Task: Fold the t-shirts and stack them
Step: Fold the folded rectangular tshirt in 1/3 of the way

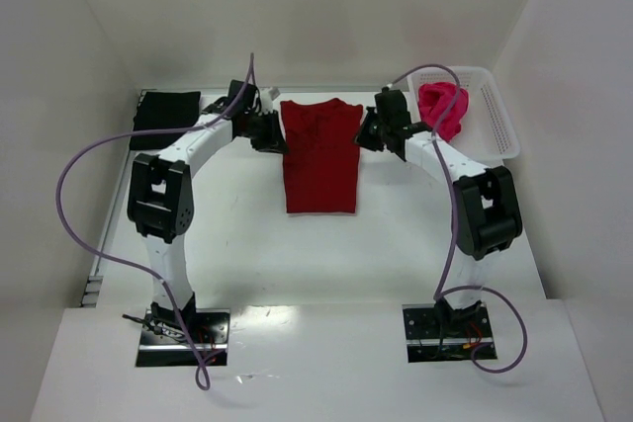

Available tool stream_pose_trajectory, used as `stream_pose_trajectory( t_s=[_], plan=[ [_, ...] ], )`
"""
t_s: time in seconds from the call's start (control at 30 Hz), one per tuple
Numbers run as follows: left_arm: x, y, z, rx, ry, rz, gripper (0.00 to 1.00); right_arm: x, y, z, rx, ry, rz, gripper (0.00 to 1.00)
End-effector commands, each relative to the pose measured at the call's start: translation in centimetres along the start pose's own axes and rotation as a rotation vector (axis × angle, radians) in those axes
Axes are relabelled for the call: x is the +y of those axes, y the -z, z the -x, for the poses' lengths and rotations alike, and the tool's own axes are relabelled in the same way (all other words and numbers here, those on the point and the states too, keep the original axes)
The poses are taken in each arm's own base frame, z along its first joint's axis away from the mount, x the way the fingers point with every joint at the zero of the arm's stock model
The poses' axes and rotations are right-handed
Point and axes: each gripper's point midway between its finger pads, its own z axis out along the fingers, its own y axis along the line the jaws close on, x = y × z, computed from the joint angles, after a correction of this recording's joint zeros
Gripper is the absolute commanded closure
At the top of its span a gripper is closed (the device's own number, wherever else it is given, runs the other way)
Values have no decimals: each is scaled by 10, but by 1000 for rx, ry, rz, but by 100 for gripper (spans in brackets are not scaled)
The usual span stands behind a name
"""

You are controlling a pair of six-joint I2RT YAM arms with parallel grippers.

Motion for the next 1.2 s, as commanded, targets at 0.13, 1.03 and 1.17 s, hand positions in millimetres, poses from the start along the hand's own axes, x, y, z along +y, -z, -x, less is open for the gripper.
stream_pose_trajectory(
  t_s=[0.13, 1.03, 1.17],
  plan=[
    [-6, -33, -1, 27, -42, -89, 89, 2, -24, -14, 48, 26, 71, 94],
    [54, -52, 21, -47, -67, 295, 78, -45, -55, -20, 20, 99, -235, 93],
    [32, -22, 16, -48, -108, 239, 49, -18, -26, -6, -7, 103, -136, 73]
  ],
)
